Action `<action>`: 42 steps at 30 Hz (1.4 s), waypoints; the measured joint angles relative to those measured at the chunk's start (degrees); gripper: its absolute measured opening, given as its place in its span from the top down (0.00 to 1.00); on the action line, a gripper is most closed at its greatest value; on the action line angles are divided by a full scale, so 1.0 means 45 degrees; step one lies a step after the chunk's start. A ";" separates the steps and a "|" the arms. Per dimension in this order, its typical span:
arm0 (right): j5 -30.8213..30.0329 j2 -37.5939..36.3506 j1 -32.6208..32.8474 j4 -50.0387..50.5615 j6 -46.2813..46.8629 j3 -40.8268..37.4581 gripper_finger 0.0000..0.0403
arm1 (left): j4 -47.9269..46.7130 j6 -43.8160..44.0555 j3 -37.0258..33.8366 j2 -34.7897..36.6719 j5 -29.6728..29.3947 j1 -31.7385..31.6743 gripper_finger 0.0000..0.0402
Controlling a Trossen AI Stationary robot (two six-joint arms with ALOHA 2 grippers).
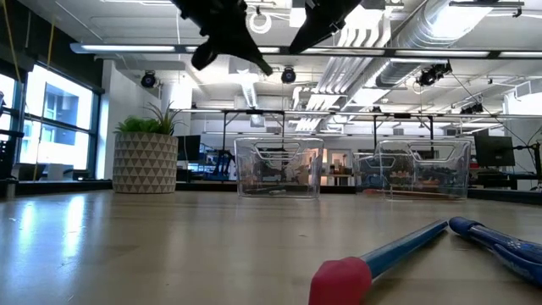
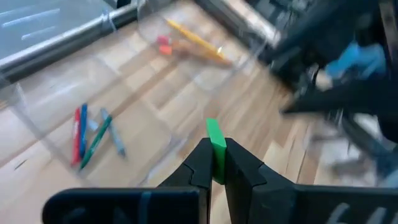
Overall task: Sort crayons/erasers/pens/pencils in bins
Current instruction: Put the dark green eraser into the bottom left transparent bin
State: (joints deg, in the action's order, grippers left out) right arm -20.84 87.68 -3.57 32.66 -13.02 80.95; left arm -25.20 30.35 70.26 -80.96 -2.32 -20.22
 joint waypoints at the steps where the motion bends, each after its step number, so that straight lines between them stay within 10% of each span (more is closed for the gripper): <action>1: -0.0004 0.0000 0.0000 0.0101 0.0165 0.0000 0.58 | -0.0461 -0.0143 0.0122 0.0071 -0.0078 0.0088 0.98; 18: -0.0185 0.0000 -0.0209 0.0541 0.0895 0.0000 0.59 | -0.6896 0.2160 0.1379 0.1061 -0.1687 0.3344 0.98; 42: -0.0120 0.0000 -0.0568 0.0808 0.0793 0.0000 0.59 | -1.2606 1.4401 0.1365 0.1736 -0.0959 1.1405 0.98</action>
State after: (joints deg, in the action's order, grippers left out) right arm -21.38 87.68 -6.13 36.29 -9.45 80.95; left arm -81.93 95.15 76.40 -73.15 -6.63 31.10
